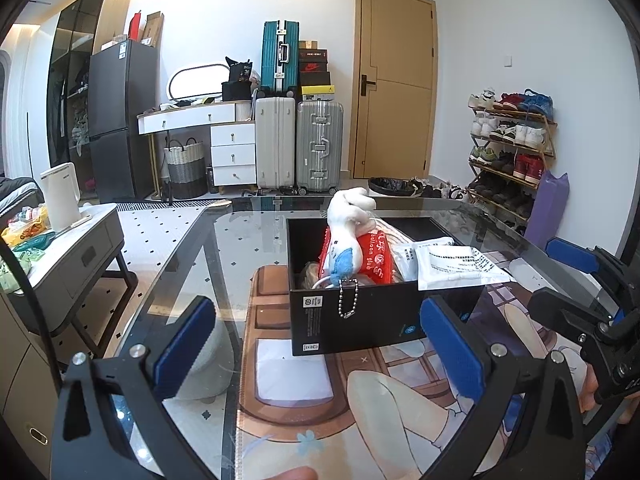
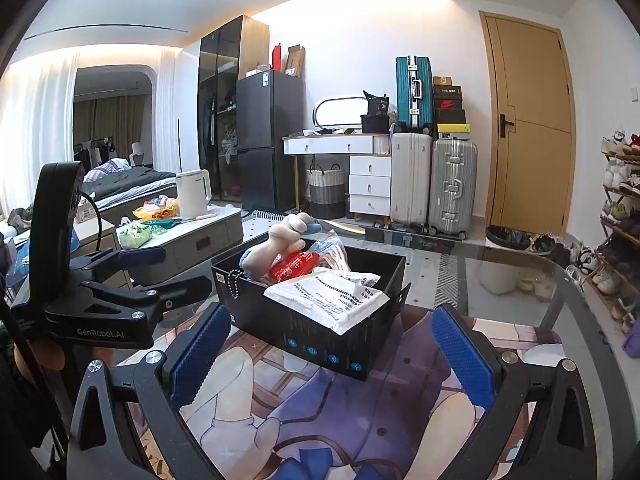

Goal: Organize soft objects

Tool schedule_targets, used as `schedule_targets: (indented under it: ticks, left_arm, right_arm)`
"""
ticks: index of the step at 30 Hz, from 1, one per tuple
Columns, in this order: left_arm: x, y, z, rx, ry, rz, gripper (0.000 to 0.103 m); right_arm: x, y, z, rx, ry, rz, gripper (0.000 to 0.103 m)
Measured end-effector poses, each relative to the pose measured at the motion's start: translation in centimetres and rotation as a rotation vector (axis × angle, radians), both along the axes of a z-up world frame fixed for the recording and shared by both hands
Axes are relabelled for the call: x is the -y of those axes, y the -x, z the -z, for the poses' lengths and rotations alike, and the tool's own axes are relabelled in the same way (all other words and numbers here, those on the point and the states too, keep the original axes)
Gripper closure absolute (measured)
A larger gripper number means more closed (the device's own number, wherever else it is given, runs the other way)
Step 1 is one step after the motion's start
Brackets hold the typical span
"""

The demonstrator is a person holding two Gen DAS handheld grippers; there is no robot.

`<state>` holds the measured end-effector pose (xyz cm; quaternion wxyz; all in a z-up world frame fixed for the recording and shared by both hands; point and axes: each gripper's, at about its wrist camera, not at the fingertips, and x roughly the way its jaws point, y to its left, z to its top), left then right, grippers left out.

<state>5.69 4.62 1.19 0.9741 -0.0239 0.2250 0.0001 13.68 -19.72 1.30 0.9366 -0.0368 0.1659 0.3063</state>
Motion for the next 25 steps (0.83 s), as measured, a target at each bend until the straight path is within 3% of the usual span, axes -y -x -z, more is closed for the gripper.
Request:
schedule_targets:
  ticks: [25]
  left_arm:
    - [0.15,0.29,-0.51,0.015,0.005,0.008,0.000]
  right_arm:
    - [0.54,0.14,0.38,-0.010,-0.019,0.022,0.001]
